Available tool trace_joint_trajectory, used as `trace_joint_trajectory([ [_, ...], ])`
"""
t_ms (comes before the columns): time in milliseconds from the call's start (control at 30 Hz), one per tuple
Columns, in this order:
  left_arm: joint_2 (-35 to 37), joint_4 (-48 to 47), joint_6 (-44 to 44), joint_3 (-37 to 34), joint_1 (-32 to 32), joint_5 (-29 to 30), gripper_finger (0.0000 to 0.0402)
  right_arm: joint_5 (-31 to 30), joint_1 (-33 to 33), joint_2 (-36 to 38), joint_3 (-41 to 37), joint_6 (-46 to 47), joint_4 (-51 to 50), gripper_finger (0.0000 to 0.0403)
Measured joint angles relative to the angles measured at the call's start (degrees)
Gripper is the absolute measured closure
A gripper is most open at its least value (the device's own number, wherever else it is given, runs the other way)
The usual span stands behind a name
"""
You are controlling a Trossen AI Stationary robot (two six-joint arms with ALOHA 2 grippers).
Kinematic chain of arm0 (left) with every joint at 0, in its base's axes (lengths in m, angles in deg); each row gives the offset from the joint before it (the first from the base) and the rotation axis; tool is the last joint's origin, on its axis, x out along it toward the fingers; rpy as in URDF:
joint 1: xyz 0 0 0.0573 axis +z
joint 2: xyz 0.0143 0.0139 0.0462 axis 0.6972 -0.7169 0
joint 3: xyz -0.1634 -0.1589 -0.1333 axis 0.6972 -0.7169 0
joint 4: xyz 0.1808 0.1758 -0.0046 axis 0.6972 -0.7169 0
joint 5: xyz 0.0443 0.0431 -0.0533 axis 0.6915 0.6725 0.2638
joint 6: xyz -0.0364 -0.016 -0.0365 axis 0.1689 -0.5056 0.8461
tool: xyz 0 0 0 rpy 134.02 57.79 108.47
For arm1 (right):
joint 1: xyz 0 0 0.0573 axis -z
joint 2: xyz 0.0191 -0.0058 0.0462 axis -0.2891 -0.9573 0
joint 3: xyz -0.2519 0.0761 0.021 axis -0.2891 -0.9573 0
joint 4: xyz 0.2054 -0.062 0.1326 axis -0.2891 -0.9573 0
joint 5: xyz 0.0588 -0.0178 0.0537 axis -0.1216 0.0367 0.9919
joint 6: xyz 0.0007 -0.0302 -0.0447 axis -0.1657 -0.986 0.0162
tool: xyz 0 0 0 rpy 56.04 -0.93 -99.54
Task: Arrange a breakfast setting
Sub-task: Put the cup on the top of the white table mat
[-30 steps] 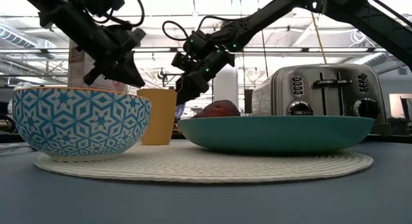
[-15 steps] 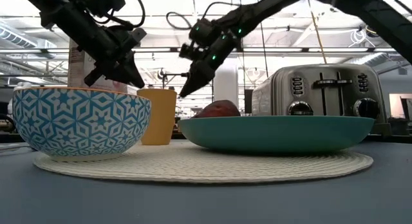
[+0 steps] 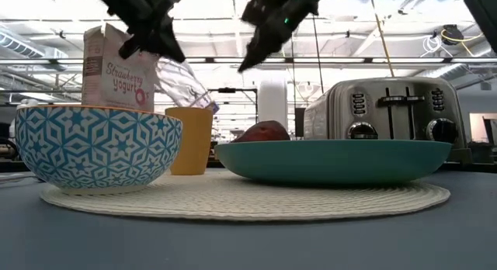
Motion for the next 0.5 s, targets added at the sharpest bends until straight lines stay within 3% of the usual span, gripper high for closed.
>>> trace_joint_trajectory([
  [233, -6.5, -8.4, -6.8, 12.1, 4.7, -7.1, 0.0371, 9.3, -0.1, 5.4, 0.0, 0.0, -0.9, 0.0007],
  [500, -24.2, -22.5, -19.1, 32.0, 9.0, -13.0, 0.0371, 12.1, -0.2, 7.3, 0.0, 0.0, -6.8, 0.0007],
])
